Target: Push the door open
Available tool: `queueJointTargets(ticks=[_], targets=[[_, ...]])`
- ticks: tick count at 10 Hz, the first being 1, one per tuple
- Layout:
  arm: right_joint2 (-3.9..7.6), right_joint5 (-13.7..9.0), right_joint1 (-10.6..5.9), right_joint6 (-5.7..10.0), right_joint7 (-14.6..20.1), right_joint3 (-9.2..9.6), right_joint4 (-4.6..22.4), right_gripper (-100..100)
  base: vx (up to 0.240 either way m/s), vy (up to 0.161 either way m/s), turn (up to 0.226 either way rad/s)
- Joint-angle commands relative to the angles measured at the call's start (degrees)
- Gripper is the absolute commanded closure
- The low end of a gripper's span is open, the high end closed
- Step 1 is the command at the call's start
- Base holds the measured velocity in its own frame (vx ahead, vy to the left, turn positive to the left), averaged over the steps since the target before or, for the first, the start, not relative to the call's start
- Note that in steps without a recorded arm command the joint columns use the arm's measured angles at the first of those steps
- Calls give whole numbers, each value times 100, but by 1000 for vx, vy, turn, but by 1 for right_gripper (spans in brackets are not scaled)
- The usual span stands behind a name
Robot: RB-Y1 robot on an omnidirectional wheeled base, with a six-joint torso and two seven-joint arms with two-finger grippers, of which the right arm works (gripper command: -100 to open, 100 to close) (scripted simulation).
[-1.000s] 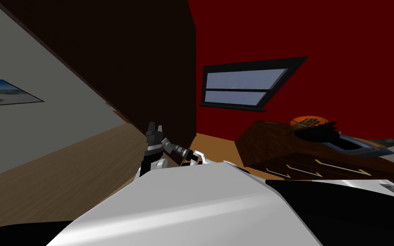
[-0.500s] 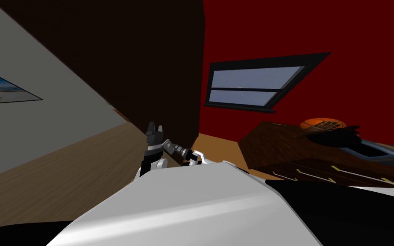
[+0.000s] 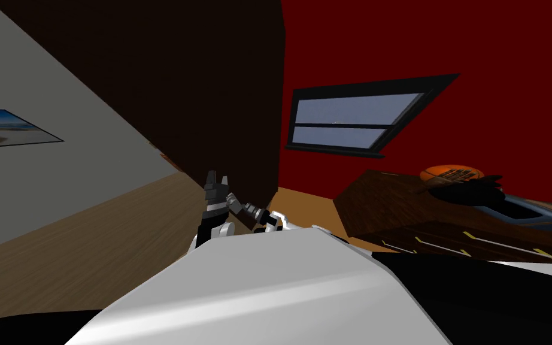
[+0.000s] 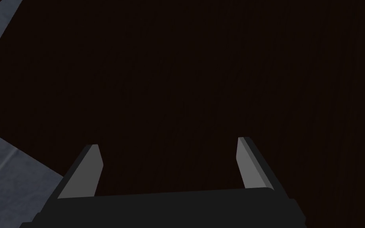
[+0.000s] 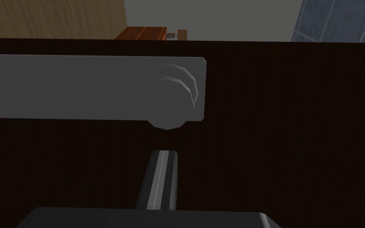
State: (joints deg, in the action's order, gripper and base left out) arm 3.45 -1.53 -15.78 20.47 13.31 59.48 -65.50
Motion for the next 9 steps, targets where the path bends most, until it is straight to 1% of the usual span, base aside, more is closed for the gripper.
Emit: queueJointTargets(ticks=[1, 2, 3, 5, 6, 7, 9], targets=[[0, 0, 0, 0, 0, 0, 0, 100, 0, 0, 0], [27, -1, 20, -36, -59, -184, 50, -100, -144, -8, -120], [18, -2, 25, -44, -72, -225, 61, -100, -205, -48, -134], [-98, -3, 47, -84, -136, -426, 115, -100, -208, -54, -86], [-60, -4, 38, -87, -113, -369, 83, -100, -102, -2, -15], [-20, 2, 35, -83, -137, -412, 123, -100, 18, 81, 47], [-15, 8, 31, -72, -153, -444, 160, -100, 103, 175, 19]])
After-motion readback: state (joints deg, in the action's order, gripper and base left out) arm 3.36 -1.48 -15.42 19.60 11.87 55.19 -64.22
